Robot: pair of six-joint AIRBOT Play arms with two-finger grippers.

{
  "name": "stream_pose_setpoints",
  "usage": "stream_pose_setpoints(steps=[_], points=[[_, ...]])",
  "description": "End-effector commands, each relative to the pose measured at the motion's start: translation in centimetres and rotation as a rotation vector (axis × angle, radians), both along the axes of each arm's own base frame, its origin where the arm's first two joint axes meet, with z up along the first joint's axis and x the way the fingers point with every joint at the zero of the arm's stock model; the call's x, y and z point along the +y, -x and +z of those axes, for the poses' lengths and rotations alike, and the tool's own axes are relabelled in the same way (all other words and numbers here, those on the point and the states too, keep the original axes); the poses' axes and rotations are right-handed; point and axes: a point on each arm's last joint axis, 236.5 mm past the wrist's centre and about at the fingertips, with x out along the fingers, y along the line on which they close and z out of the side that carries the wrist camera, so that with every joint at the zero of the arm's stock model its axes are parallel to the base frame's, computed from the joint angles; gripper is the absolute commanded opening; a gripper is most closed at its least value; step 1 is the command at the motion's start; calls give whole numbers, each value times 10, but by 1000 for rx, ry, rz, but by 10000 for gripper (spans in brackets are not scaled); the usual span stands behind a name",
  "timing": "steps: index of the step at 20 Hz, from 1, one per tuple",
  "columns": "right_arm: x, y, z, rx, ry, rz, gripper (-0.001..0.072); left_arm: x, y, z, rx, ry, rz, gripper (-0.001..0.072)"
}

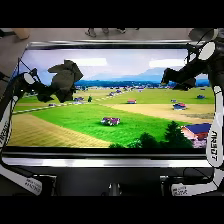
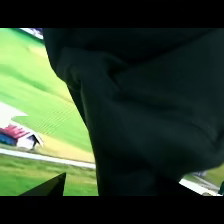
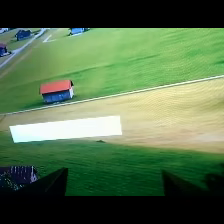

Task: Fold the shirts.

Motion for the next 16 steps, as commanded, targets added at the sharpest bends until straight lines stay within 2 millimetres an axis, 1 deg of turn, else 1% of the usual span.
stream_pose_setpoints(steps=[1,2,3,4,5,6,7,8,9,10,11,12,13,14,15,16], points=[[0,-2,-1,-3,2,8,611,-10,-6,-40,43,99,51,596],[0,-1,-1,-1,3,7,610,-15,-11,-39,27,117,59,267],[0,0,0,-2,3,8,609,-24,-22,-28,-29,146,48,30],[0,0,2,-9,3,7,602,-34,-37,-6,-113,175,18,27],[0,-1,7,-26,4,6,561,-47,-53,27,-221,192,-25,27],[-2,-2,13,-46,10,2,492,-61,-63,69,-332,187,-92,26],[-3,-2,22,-74,18,-2,487,-81,-66,121,-460,151,-200,26],[-6,-3,33,-108,29,-7,488,-104,-58,179,-590,103,-310,26],[-11,-4,46,-152,50,-16,490,-129,-42,233,-709,67,-397,26],[-17,-2,60,-191,75,-25,491,-155,-19,284,-822,41,-480,26],[-22,3,73,-222,99,-33,492,-184,12,329,-916,39,-551,26],[-28,9,88,-253,125,-42,494,-214,44,363,-987,55,-617,26],[-34,16,102,-279,143,-58,502,-241,70,380,-1029,56,-688,26],[-39,25,117,-306,160,-85,503,-271,94,384,-1044,54,-768,26],[-45,34,132,-335,176,-110,503,-299,112,376,-1031,55,-836,26],[-49,44,149,-370,182,-138,503,-329,129,355,-990,61,-900,26]])
